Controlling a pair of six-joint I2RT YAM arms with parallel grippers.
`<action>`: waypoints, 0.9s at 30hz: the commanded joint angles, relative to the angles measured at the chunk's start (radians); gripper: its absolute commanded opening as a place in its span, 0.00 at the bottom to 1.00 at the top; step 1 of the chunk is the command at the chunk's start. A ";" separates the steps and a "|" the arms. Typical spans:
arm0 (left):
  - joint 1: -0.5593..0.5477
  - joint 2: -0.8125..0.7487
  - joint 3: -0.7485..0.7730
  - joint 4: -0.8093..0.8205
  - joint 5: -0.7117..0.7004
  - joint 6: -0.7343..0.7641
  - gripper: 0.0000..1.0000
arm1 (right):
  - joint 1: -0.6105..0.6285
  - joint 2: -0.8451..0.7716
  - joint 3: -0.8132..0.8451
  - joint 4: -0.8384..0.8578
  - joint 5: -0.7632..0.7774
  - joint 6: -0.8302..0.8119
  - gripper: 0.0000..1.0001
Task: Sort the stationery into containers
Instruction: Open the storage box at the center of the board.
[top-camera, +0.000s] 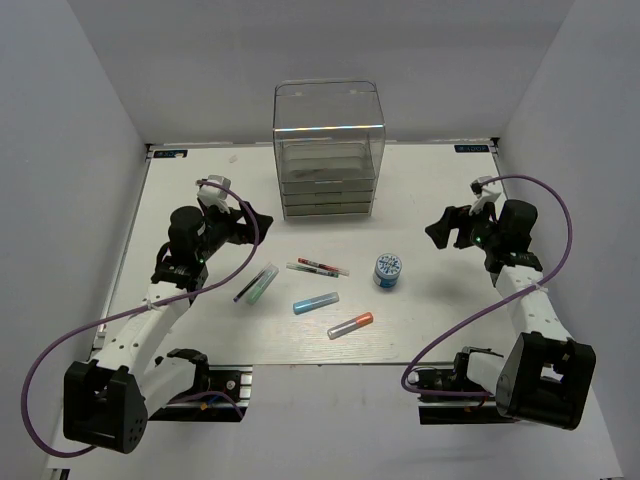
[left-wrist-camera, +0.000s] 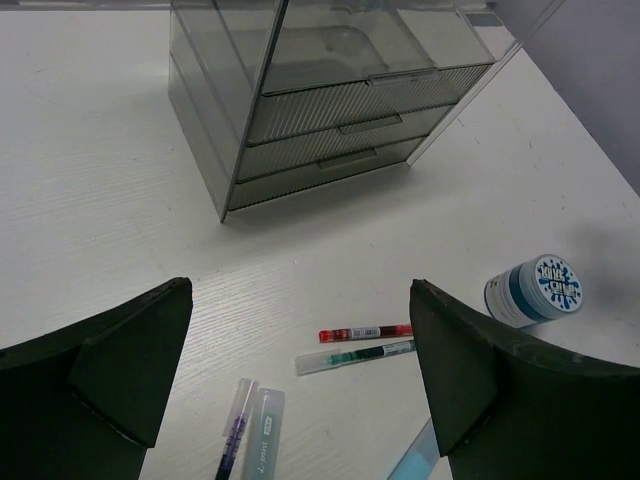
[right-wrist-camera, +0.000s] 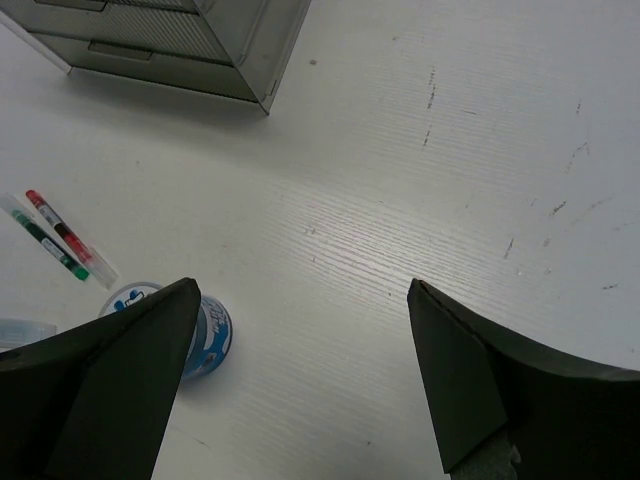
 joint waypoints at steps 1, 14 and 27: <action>0.002 -0.014 0.036 0.020 0.023 -0.002 0.99 | -0.004 -0.010 0.041 -0.003 -0.036 -0.039 0.90; -0.007 0.065 0.045 0.046 0.100 -0.031 0.44 | -0.003 -0.037 0.045 -0.176 -0.145 -0.377 0.90; -0.066 0.438 0.156 0.395 0.161 -0.462 0.62 | 0.033 -0.120 -0.015 -0.072 -0.211 -0.288 0.61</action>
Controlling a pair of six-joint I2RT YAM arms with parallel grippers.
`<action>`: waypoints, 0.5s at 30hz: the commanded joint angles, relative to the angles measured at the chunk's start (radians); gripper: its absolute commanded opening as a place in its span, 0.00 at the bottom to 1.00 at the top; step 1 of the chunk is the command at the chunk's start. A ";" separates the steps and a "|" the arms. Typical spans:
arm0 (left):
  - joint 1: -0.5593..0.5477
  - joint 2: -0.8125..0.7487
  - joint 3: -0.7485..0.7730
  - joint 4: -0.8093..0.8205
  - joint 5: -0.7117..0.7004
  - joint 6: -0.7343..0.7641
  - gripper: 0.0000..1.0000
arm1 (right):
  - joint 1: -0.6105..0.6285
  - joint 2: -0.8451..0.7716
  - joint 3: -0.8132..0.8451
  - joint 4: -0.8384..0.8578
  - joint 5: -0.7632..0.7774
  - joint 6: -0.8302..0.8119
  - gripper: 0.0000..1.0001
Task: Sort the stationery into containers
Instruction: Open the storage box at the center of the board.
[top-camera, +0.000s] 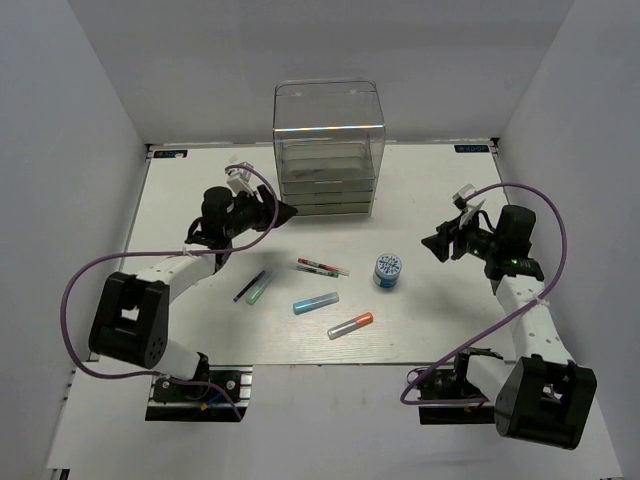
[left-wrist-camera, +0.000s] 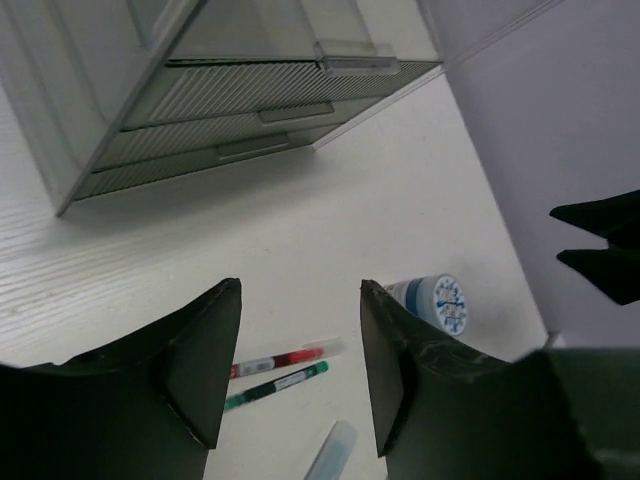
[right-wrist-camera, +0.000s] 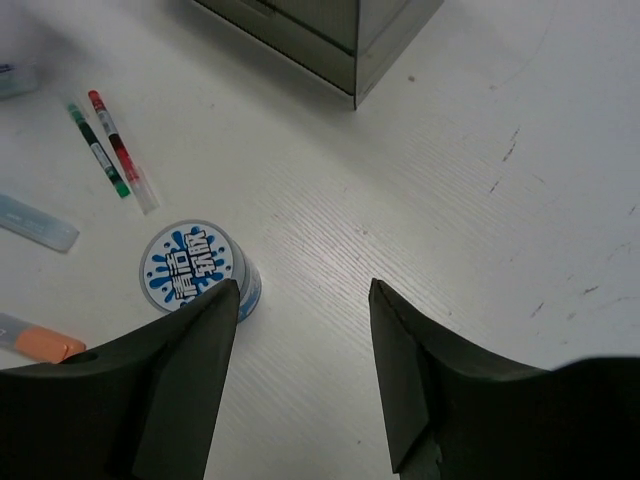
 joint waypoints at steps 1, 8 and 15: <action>-0.032 0.032 0.036 0.204 -0.006 -0.197 0.62 | 0.014 -0.030 -0.005 0.078 0.011 0.040 0.61; -0.119 0.119 -0.004 0.391 -0.117 -0.329 0.62 | 0.043 0.010 0.007 0.079 0.051 0.051 0.54; -0.201 0.222 -0.016 0.609 -0.350 -0.362 0.59 | 0.076 0.008 -0.012 0.107 0.063 0.057 0.46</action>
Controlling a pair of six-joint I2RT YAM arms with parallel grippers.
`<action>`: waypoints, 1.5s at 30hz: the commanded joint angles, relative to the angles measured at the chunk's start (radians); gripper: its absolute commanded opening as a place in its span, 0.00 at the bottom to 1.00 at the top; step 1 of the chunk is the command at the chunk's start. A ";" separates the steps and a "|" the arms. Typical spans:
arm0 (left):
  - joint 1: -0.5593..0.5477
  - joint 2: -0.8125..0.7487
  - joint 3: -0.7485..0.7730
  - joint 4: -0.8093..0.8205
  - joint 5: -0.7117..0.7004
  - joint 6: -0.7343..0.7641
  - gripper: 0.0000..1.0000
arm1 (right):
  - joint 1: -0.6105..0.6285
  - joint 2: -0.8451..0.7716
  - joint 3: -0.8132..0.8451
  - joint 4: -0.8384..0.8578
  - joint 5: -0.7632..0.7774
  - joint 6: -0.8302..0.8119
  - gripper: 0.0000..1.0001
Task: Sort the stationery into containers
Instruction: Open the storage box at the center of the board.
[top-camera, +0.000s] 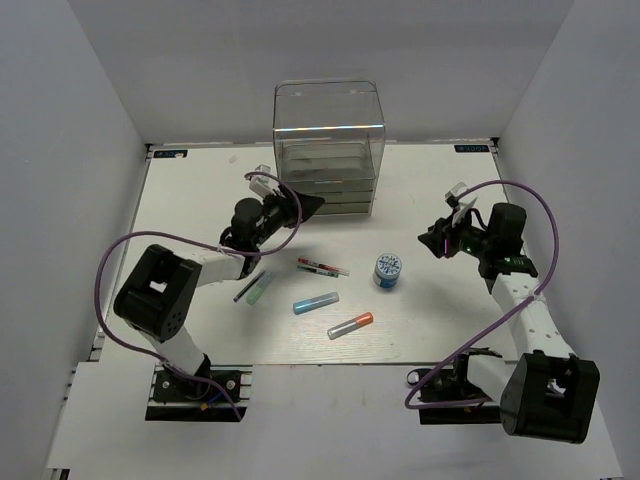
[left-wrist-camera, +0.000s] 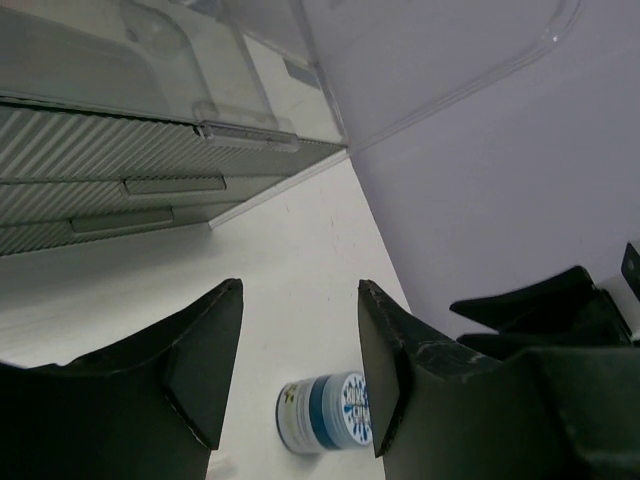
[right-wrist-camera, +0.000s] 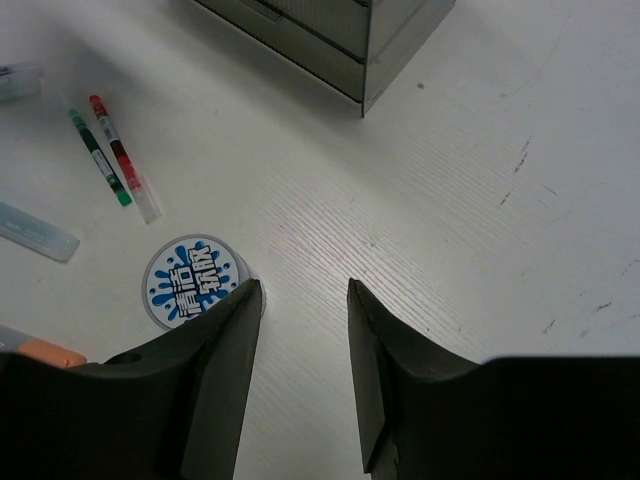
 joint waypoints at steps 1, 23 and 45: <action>-0.029 0.025 0.018 0.135 -0.161 -0.034 0.59 | 0.015 -0.005 -0.009 0.053 0.012 0.010 0.46; -0.094 0.232 0.208 0.052 -0.428 -0.132 0.60 | 0.048 -0.011 -0.015 0.053 0.067 -0.015 0.46; -0.112 0.260 0.145 0.259 -0.511 -0.250 0.22 | 0.055 -0.018 -0.026 0.059 0.070 -0.021 0.46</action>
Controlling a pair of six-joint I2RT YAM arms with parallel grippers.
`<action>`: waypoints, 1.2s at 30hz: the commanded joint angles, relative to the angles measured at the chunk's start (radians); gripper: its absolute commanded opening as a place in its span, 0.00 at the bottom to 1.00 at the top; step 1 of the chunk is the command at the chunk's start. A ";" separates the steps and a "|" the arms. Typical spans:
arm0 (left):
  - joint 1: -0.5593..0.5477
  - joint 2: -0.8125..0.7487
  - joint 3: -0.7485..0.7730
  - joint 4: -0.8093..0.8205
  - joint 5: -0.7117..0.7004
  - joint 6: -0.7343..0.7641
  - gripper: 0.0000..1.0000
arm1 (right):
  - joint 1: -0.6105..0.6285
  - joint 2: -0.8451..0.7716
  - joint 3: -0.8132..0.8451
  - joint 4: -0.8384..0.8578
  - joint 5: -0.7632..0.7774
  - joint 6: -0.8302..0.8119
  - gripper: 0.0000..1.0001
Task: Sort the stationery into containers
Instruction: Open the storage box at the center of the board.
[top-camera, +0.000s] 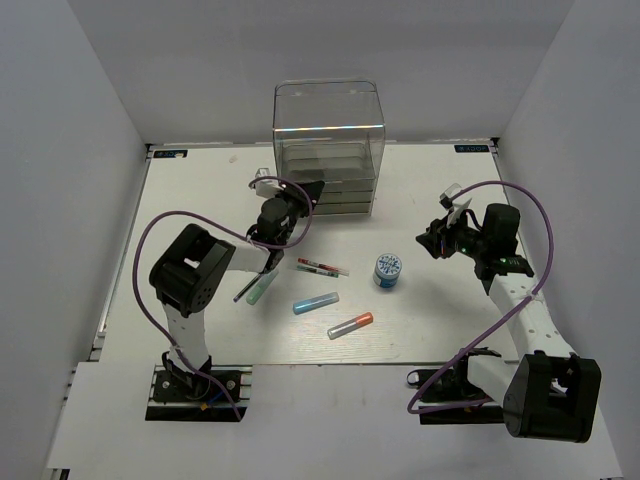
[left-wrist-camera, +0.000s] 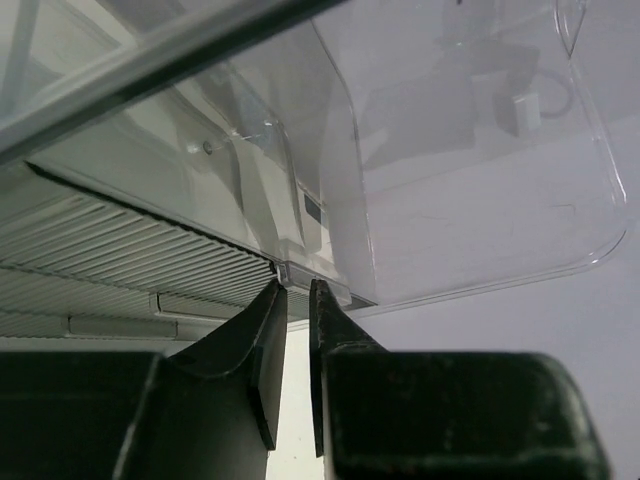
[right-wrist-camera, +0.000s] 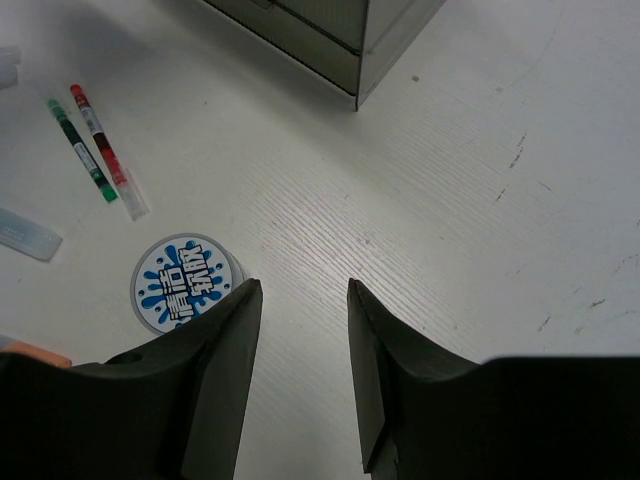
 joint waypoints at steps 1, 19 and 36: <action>-0.001 -0.007 -0.007 0.081 -0.031 -0.019 0.22 | 0.003 -0.020 -0.013 0.037 -0.001 -0.013 0.46; -0.028 -0.111 -0.063 0.169 -0.004 0.018 0.21 | 0.007 -0.020 -0.016 0.038 -0.003 -0.013 0.46; -0.028 -0.177 -0.053 0.190 0.026 0.117 0.25 | 0.074 -0.012 -0.013 -0.054 -0.164 -0.154 0.90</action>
